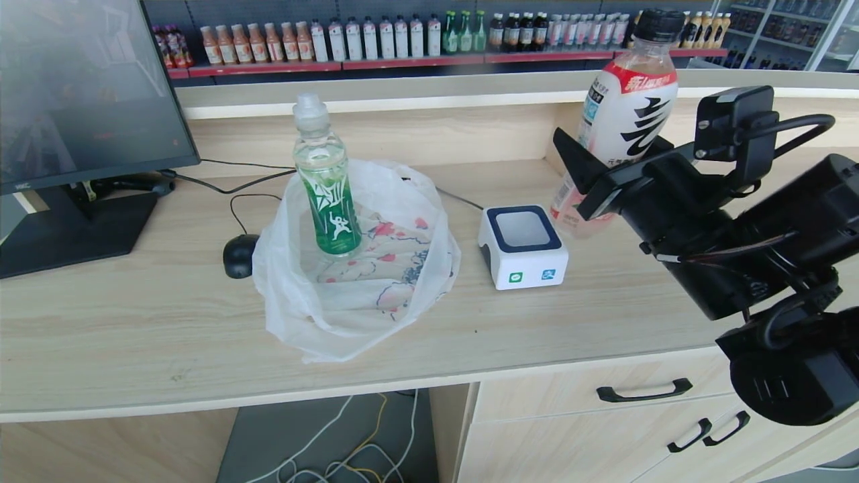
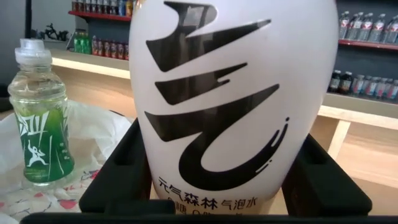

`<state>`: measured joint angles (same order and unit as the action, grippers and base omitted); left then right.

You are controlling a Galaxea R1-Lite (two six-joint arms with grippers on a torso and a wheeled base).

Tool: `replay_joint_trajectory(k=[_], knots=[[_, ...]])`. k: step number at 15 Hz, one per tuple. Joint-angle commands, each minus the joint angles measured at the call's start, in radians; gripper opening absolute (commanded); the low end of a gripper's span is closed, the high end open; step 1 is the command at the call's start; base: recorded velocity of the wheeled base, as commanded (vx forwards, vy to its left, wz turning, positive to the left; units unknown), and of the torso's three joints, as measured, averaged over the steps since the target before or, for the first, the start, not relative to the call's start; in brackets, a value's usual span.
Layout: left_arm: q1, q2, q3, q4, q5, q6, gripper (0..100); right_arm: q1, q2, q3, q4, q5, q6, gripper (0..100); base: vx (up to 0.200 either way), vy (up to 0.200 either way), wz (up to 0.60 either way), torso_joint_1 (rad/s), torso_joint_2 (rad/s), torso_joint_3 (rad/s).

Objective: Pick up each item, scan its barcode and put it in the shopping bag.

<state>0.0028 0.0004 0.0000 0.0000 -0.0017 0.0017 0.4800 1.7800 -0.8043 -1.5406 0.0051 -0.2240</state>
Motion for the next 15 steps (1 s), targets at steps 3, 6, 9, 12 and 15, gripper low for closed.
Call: replay_joint_trajectory(k=[3,6,9,12,15], knots=[[0.0,0.0,0.0,0.002,0.0,-0.002,100,-0.001,-0.001,0.042,-0.016,-0.002,0.022,0,0.0,0.0,0.0,0.0,0.0,0.0],[0.0,0.0,0.0,0.002,0.0,-0.003,100,-0.004,0.002,0.056,-0.021,-0.004,0.052,0,0.0,0.0,0.0,0.0,0.0,0.0],[0.0,0.001,0.0,0.002,0.002,-0.005,100,-0.004,0.002,0.069,-0.03,-0.004,0.06,0,0.0,0.2,0.0,0.002,0.0,0.001],[0.0,0.001,0.0,0.002,0.002,-0.005,100,-0.004,0.002,0.059,-0.03,-0.002,0.06,0,0.0,0.2,0.0,-0.001,0.0,0.004],[0.0,0.001,0.0,0.002,0.0,-0.006,100,-0.006,0.002,0.062,-0.03,-0.002,0.061,0,0.0,0.2,0.0,0.01,0.01,0.004]])
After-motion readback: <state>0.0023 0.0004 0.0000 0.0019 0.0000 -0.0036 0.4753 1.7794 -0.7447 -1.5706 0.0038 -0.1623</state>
